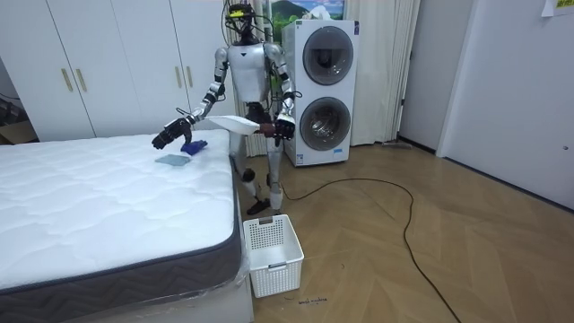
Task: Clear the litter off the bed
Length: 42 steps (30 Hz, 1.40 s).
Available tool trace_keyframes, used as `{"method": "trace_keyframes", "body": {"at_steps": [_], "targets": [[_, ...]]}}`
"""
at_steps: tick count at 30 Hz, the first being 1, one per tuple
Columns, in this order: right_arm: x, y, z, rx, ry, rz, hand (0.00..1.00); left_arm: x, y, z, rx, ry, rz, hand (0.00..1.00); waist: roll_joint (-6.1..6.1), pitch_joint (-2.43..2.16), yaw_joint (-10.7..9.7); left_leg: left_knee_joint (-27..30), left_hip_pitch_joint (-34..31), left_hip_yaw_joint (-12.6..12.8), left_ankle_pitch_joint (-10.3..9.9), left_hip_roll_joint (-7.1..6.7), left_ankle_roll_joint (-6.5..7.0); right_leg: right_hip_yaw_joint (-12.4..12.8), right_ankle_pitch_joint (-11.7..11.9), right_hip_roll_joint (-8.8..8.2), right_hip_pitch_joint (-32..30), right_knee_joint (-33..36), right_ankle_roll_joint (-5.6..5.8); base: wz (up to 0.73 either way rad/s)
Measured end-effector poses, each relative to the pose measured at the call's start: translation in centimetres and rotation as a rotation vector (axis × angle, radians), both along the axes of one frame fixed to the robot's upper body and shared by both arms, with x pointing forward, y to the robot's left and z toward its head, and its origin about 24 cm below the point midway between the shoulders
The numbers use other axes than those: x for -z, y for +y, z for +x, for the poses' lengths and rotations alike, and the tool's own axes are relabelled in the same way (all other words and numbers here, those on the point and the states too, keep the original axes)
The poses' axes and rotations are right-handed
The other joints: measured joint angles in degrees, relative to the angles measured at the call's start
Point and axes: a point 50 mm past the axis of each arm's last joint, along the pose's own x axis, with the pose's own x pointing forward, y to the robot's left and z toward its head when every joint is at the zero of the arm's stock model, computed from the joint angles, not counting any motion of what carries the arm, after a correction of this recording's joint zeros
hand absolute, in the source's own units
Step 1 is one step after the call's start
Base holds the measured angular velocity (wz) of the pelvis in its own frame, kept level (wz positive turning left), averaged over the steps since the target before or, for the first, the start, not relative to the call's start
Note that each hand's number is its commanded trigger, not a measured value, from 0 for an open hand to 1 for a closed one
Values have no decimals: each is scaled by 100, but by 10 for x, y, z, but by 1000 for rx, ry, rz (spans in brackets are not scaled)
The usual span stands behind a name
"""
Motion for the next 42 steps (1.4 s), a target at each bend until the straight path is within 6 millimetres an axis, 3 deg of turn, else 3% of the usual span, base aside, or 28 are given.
{"method": "trace_keyframes", "body": {"at_steps": [1,3,5,6,7,8,9,10,12,13,14,15,16,19,20,24,30,32,35,38,42], "targets": [[6,-5,-14,34,29,-25,0,-1,-3,4,17,-2,-12,100,1,-15,-138,-94,-55,-212,142,-121,22,-249,101,19,66,-42,5,123],[16,-8,-34,74,80,-31,0,-2,-4,4,33,0,-22,100,-26,-21,-189,-212,-16,-50,261,-139,91,-741,101,-53,136,86,6,117],[20,-7,-42,79,104,-27,0,-1,-4,4,34,9,-24,100,2,-28,-179,-195,-50,-14,311,-143,141,-898,101,-72,137,256,6,90],[21,-6,-41,76,101,-22,0,-1,-4,4,35,9,-23,100,73,-4,-161,-213,-93,-290,329,-192,147,-650,129,-34,67,447,-25,96],[20,-4,-40,74,92,-16,0,-2,-5,6,39,4,-23,100,120,10,-184,-257,-115,-686,389,-278,192,53,142,38,-161,650,-83,80],[19,-3,-39,73,86,-12,0,-3,-6,7,41,-1,-24,100,138,19,-186,-294,-132,-940,439,-352,210,504,72,140,-284,665,-96,64],[18,1,-35,61,72,-7,0,-4,-5,8,34,-4,-36,100,150,25,-124,-497,-112,-1467,535,-518,205,1155,12,297,-608,507,-155,56],[17,5,-31,38,62,-6,0,-3,-3,7,26,2,-43,100,173,39,-167,-686,-72,-1785,652,-585,177,1435,41,382,-877,317,-149,61],[18,7,-32,36,56,-13,0,-3,-2,8,26,6,-48,100,178,44,-283,-644,-148,-1963,792,-651,114,1611,314,392,-1170,313,-47,108],[17,7,-32,49,51,-28,0,-2,0,8,29,8,-57,100,58,44,-363,-236,-293,-1504,729,-580,129,1264,422,147,-1255,509,-48,96],[16,7,-31,54,46,-36,0,0,0,7,32,12,-60,100,36,61,-331,145,-360,-1187,451,-449,154,1085,423,36,-1282,651,-34,39],[14,8,-27,48,35,-39,0,6,2,4,27,40,-58,100,118,52,-242,823,-470,-872,-88,-212,102,889,357,-35,-1319,855,-2,4],[12,8,-23,42,24,-39,0,12,1,1,26,73,-59,100,199,77,-245,1129,-612,-867,-398,-146,29,884,262,-17,-1402,1079,28,6],[11,11,-18,26,16,-24,0,15,2,0,23,95,-57,100,123,95,-240,1120,-773,-1022,-437,-362,101,1253,205,26,-1701,1272,76,11],[12,12,-18,14,21,-21,0,15,3,0,22,95,-54,100,107,103,-243,1050,-822,-1043,-315,-387,130,1351,219,81,-1768,1241,75,15],[18,17,-20,-22,59,-20,0,14,8,3,14,94,-39,100,49,129,-279,990,-978,-1029,-263,-438,213,1298,215,70,-1871,1277,47,12],[18,18,-18,-72,71,-75,0,15,20,12,-9,128,2,100,75,149,-440,1003,-1294,-1102,-278,-463,201,1146,171,56,-2100,1294,7,14],[15,19,-14,-79,58,-79,0,13,26,18,-11,134,28,100,134,188,-477,1081,-1407,-1105,-308,-464,195,1145,141,51,-2194,1363,-8,9],[13,19,-10,-89,48,-85,0,1,37,33,-8,124,90,100,283,269,-576,1215,-1679,-867,-341,-394,237,1064,50,-4,-2419,1562,-21,17],[12,19,-9,-106,54,-99,0,-9,55,40,-33,126,157,100,445,286,-644,1294,-1918,-815,-346,-436,253,1153,-37,-42,-2731,1772,2,0],[16,10,-18,-108,96,-126,0,-14,74,37,-42,172,274,100,703,279,-814,1259,-1947,-736,-327,-616,320,1134,-209,-320,-2895,2095,48,10]]}}
